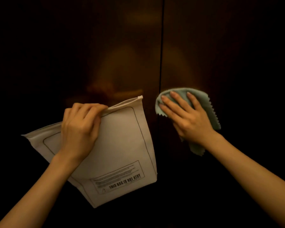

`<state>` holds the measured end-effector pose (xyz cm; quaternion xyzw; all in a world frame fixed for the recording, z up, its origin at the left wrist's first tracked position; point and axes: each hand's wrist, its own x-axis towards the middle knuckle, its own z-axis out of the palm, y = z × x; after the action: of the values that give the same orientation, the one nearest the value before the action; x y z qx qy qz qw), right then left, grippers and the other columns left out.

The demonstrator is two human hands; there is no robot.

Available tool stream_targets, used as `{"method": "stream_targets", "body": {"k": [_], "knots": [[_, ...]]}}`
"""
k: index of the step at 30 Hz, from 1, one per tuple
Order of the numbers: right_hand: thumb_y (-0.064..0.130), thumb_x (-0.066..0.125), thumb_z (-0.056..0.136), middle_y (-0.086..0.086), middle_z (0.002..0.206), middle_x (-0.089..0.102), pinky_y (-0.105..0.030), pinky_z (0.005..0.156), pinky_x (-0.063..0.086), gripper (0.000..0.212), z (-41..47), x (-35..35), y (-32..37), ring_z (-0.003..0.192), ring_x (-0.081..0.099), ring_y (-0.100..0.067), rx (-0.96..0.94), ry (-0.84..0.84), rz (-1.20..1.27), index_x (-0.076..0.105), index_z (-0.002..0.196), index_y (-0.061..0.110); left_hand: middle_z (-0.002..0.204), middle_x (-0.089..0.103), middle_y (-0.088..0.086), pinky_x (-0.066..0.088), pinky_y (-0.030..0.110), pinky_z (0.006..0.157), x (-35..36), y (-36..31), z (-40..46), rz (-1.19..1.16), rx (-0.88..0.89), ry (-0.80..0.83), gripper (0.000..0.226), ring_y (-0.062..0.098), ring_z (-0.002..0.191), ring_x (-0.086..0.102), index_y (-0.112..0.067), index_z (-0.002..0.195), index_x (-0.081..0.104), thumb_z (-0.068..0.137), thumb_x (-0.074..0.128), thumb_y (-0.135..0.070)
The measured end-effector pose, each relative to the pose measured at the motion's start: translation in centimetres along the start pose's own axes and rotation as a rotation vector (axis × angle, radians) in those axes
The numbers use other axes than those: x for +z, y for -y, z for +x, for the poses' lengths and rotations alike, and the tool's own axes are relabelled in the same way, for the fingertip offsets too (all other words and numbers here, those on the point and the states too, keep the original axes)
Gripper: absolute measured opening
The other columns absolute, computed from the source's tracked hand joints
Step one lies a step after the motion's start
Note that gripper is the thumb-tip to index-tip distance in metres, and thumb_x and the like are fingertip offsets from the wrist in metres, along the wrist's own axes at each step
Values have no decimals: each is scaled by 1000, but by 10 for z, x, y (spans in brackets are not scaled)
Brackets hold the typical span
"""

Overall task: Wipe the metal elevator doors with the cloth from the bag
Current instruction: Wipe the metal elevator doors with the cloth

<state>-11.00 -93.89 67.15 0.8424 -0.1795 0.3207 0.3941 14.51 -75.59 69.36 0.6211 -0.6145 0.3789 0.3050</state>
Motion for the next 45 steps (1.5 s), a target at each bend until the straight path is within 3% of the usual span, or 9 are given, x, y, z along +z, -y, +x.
{"method": "stream_targets", "body": {"k": [9, 14, 19, 29, 34, 38, 40, 42, 45], "knots": [[12, 54, 86, -6, 151, 33, -51, 115, 16, 59, 68, -50, -33, 142, 21, -27, 175, -123, -4, 37, 143, 13, 93, 66, 14, 30, 33, 68, -33, 0, 59, 19, -5, -112, 25, 32, 83, 56, -3, 105, 64, 90, 46, -13], [9, 50, 84, -10, 141, 45, -52, 108, 27, 49, 27, -35, -20, 134, 36, -33, 10, -142, -16, 51, 133, 8, 93, 67, 12, 32, 33, 67, -37, 0, 71, 20, 13, -141, 26, 30, 82, 56, -5, 105, 64, 91, 45, -15], [12, 48, 86, -8, 139, 48, -51, 107, 29, 43, 22, -40, -33, 132, 39, -31, -79, -119, -34, 56, 128, 10, 93, 67, 12, 30, 31, 67, -42, -4, 85, 12, 44, -199, 27, 29, 81, 56, -5, 106, 64, 91, 45, -15], [10, 46, 84, -10, 138, 50, -54, 108, 29, 46, 137, -140, -113, 133, 39, -33, 116, -250, -41, 56, 128, 10, 94, 66, 13, 27, 31, 68, -72, -16, 145, 35, 127, -355, 18, 30, 81, 55, -6, 106, 62, 91, 52, -9], [4, 52, 81, -14, 136, 52, -52, 108, 27, 47, 147, -153, -106, 132, 40, -34, 164, -311, 7, 55, 128, 6, 95, 66, 12, 32, 34, 69, -80, -17, 163, 9, 127, -410, 18, 29, 83, 55, -6, 105, 62, 92, 50, -10], [5, 54, 78, -14, 131, 56, -55, 105, 34, 45, 112, -143, -89, 127, 46, -36, 103, -269, -23, 59, 123, 6, 93, 64, 14, 34, 37, 67, -82, -17, 162, 23, 140, -437, 19, 30, 80, 55, -4, 104, 62, 91, 49, -10], [9, 46, 84, -13, 130, 57, -55, 104, 36, 41, 104, -146, -91, 126, 46, -36, 65, -234, -29, 61, 122, 7, 92, 63, 15, 34, 37, 67, -83, -16, 160, 35, 149, -447, 20, 30, 79, 54, -4, 104, 61, 91, 47, -11], [11, 41, 85, -13, 132, 56, -55, 105, 35, 42, 112, -154, -99, 128, 45, -36, 61, -211, -10, 61, 122, 7, 91, 62, 15, 33, 36, 67, -84, -12, 161, 48, 153, -460, 20, 29, 78, 54, -5, 105, 60, 91, 47, -10], [-1, 48, 84, -15, 137, 50, -55, 109, 28, 42, 137, -168, -117, 133, 38, -37, 116, -215, 37, 58, 125, 4, 92, 57, 17, 33, 33, 64, -83, -8, 167, 13, 167, -482, 18, 29, 77, 52, -3, 104, 59, 88, 52, -4]]}}
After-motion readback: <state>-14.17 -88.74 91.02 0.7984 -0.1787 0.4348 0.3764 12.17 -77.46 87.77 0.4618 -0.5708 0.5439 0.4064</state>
